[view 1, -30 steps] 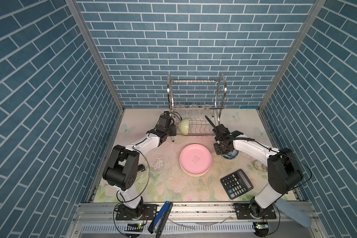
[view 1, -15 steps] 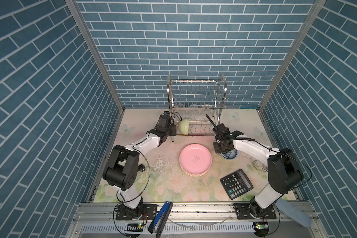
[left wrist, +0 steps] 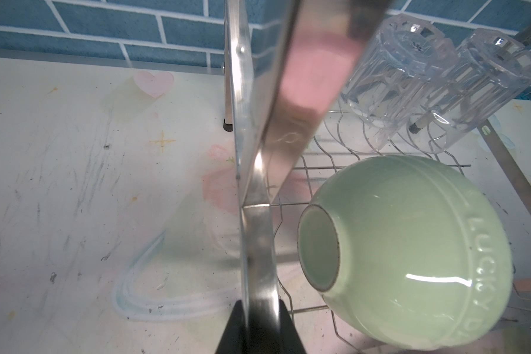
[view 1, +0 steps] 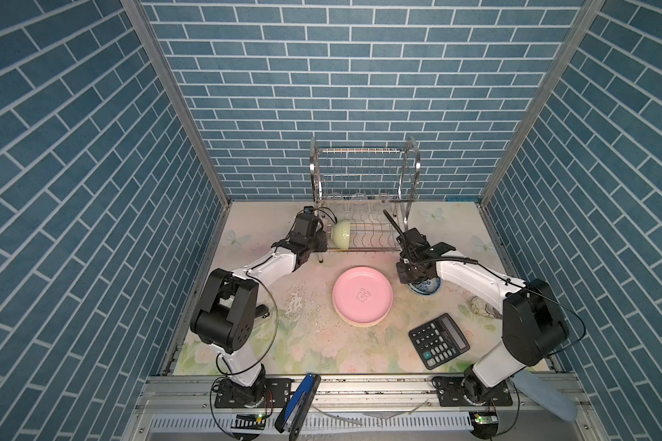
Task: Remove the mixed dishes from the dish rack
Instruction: 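Open the right gripper and raise it back toward the rack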
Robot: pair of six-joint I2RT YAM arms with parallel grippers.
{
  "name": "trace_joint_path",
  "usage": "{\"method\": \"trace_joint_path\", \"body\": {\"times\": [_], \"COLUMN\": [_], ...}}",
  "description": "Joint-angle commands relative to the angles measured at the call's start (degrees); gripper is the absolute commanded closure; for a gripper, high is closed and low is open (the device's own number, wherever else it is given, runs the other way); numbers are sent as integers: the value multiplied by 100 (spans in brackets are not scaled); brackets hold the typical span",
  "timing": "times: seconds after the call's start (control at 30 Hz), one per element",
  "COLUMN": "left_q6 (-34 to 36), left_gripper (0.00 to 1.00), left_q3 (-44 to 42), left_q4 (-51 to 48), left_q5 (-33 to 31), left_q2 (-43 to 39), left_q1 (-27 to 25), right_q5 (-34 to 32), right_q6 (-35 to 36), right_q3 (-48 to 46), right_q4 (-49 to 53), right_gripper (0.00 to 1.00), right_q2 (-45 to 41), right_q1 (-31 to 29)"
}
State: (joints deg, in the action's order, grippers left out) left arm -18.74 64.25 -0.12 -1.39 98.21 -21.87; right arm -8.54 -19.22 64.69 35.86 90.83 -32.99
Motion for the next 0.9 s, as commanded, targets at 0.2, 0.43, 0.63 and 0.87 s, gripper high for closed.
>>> {"method": "trace_joint_path", "body": {"times": [0.2, 0.43, 0.63, 0.87], "left_q6": [-337, -379, -383, -412], "left_gripper": [90, 90, 90, 90], "left_q3": [-18, -91, -149, -210], "left_q4": [47, 96, 157, 223], "left_q5": [36, 114, 121, 147], "left_q2": [-63, -144, -218, -188], "left_q1": [62, 60, 34, 36], "right_q5": [145, 991, 1285, 2040], "right_q6": [-134, -75, -302, -684], "right_q3": [-70, -89, -399, -567], "right_q4": [115, -1388, -3528, -5756], "right_gripper": [87, 97, 79, 66], "right_q2": [-651, -644, -501, 186], "right_q1": [-8, -229, -339, -344]}}
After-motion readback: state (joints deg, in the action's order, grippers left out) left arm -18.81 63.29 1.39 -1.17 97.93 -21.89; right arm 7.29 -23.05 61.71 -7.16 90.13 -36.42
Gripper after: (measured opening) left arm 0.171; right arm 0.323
